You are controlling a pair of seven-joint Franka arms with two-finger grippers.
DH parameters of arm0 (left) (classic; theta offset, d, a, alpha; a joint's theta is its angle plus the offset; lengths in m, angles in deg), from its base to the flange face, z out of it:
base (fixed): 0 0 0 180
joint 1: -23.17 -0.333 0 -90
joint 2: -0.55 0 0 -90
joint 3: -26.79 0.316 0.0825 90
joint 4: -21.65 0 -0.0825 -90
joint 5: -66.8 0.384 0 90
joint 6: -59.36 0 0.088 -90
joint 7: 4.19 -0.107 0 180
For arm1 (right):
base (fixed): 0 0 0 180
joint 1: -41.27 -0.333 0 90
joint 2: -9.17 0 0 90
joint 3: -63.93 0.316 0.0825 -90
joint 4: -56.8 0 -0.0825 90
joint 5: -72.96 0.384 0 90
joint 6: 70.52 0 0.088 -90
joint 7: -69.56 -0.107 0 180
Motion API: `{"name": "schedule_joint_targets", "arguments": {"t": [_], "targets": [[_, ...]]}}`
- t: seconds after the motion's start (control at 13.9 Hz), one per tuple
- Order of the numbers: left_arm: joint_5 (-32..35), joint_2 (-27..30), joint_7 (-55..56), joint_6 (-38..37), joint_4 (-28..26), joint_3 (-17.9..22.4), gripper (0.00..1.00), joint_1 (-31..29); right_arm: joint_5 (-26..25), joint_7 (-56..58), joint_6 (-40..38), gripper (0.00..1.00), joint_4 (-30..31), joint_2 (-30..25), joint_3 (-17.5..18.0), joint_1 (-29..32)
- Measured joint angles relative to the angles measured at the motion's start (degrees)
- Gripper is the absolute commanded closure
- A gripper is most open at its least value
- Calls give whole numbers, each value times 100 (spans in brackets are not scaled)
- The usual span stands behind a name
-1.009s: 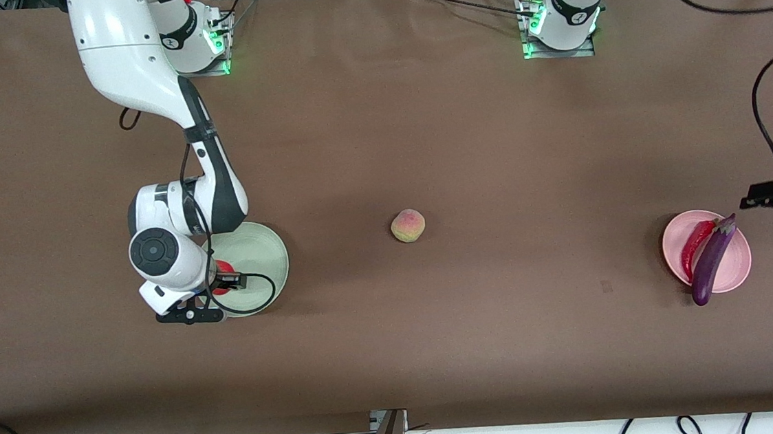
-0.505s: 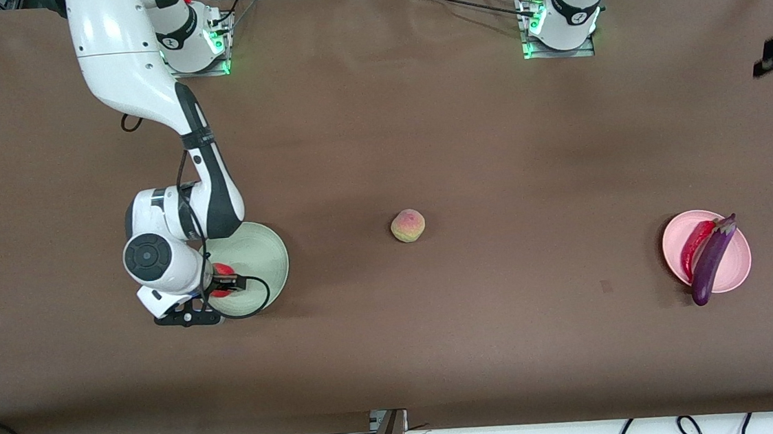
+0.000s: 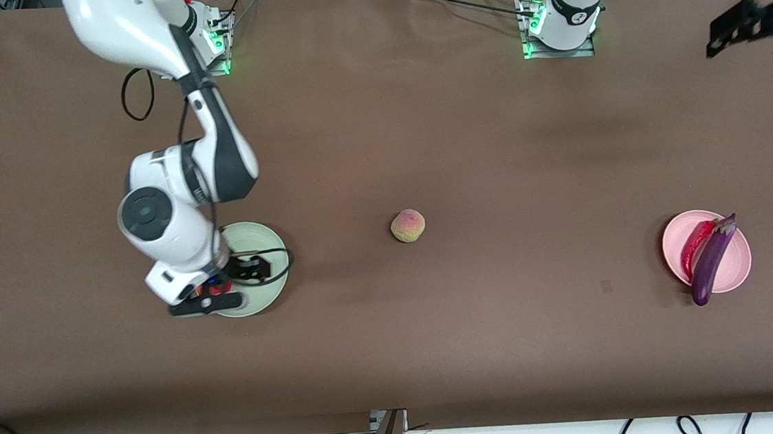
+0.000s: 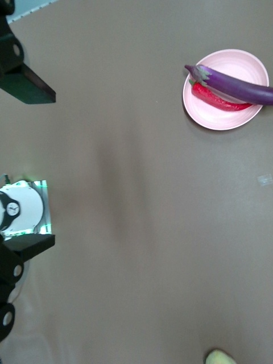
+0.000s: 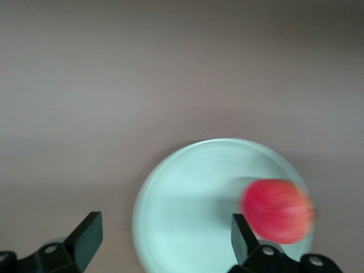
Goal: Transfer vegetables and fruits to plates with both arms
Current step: 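Move the right gripper to the peach and grasp it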
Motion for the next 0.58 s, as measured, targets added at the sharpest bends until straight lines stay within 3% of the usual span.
{"name": "schedule_joint_targets", "arguments": {"t": [0.22, 0.58], "targets": [[0, -6, 36, 731, -716, 1, 0, -5, 21, -1336, 212, 0, -124, 46, 119, -594], [-159, 21, 786, 1546, -879, 5, 0, -57, 25, -2841, 1697, 0, -147, 491, 666, -1110]]}}
